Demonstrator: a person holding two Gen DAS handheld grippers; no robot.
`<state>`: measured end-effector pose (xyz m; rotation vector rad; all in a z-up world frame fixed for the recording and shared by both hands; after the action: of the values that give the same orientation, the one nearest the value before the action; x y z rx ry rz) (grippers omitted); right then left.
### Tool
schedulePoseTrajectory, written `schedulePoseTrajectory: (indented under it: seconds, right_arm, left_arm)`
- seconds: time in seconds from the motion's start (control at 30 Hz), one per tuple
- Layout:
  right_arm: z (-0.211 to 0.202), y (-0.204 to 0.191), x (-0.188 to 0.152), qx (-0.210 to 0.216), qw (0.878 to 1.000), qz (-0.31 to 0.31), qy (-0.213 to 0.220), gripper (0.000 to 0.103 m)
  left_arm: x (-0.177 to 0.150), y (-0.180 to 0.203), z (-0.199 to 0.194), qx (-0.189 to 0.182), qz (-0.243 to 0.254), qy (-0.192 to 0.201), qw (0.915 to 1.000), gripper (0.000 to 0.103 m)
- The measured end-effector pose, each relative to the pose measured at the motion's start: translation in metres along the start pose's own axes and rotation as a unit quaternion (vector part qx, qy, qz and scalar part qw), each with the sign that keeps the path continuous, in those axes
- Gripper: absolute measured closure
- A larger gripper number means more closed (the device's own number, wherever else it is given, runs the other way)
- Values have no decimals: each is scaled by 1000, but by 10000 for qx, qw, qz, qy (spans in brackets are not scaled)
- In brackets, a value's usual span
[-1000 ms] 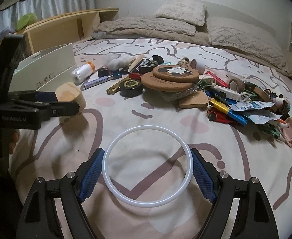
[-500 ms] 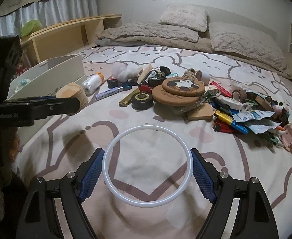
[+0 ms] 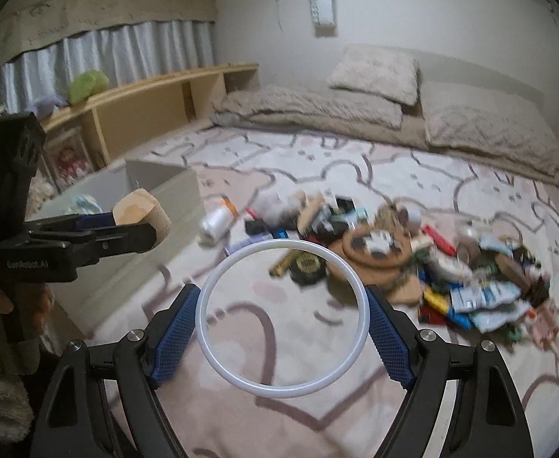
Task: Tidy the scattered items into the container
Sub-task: 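Lift the wooden block with left tool while right tool lifts the white ring, then lower the white ring into the shoe box and open the right tool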
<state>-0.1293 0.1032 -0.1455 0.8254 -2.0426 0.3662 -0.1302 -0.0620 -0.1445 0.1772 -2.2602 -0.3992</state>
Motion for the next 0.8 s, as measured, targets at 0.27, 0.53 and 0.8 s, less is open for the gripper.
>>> schedulePoseTrajectory:
  seconds: [0.27, 0.53, 0.8]
  right_arm:
    - [-7, -20, 43, 122, 9991, -196, 367, 18]
    - [-1, -44, 79, 479, 9966, -259, 619, 18]
    - [7, -75, 109, 828, 9930, -416, 739, 18]
  left_arm:
    - [30, -10, -41, 100, 32, 386, 9992, 15]
    - [52, -39, -73, 355, -46, 731, 9967, 15]
    - [70, -82, -90, 727, -167, 916, 9930, 15]
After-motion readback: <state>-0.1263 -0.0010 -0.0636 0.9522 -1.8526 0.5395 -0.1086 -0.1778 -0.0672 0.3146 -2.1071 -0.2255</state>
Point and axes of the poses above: each gripper's, at about its wrist camera, not at the fingertips, and z roughly the way its jaws point, y to its right, x to its top, the point moved 7 cm from there along z, roughly the way its jaws point, and after that the axes turned 11 degrees about -z, right-handed, at the moved point
